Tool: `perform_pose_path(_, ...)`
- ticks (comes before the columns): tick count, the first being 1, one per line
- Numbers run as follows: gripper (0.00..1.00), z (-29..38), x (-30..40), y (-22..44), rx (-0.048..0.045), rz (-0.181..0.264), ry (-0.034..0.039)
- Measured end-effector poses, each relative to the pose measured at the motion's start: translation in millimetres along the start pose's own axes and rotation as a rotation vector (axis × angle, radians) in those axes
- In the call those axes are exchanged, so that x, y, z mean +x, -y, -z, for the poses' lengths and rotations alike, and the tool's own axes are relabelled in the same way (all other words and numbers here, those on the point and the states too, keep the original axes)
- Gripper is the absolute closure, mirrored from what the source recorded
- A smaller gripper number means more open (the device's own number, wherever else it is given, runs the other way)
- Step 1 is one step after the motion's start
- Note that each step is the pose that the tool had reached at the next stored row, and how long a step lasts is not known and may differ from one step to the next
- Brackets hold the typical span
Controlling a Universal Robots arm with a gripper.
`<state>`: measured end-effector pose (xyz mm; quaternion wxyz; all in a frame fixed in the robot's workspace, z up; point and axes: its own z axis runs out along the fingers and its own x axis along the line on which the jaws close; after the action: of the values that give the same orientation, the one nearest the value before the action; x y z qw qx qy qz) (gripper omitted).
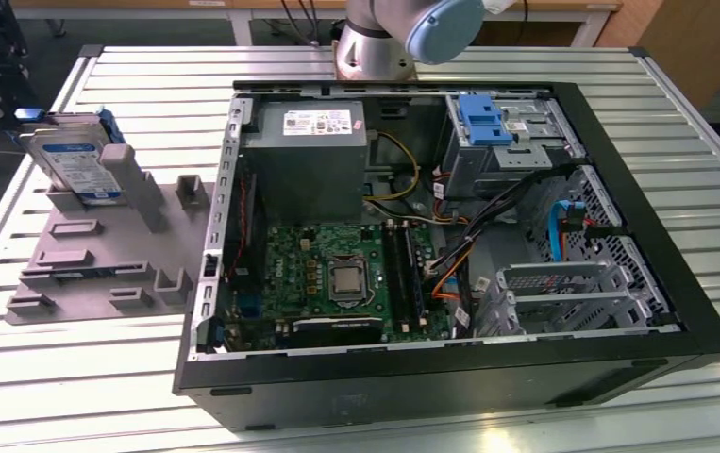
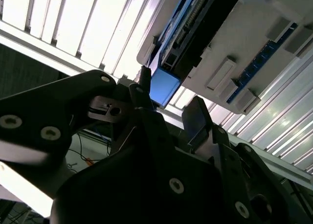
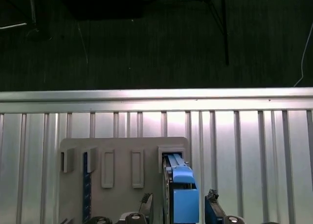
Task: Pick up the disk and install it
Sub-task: 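Pick up the disk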
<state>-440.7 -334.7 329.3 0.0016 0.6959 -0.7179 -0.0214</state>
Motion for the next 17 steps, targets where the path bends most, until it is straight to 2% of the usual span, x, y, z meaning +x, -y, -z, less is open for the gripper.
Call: perform_pose_path(17, 0.49, -29.6, -3.0, -2.2, 0.0004, 0.000, 0.0001)
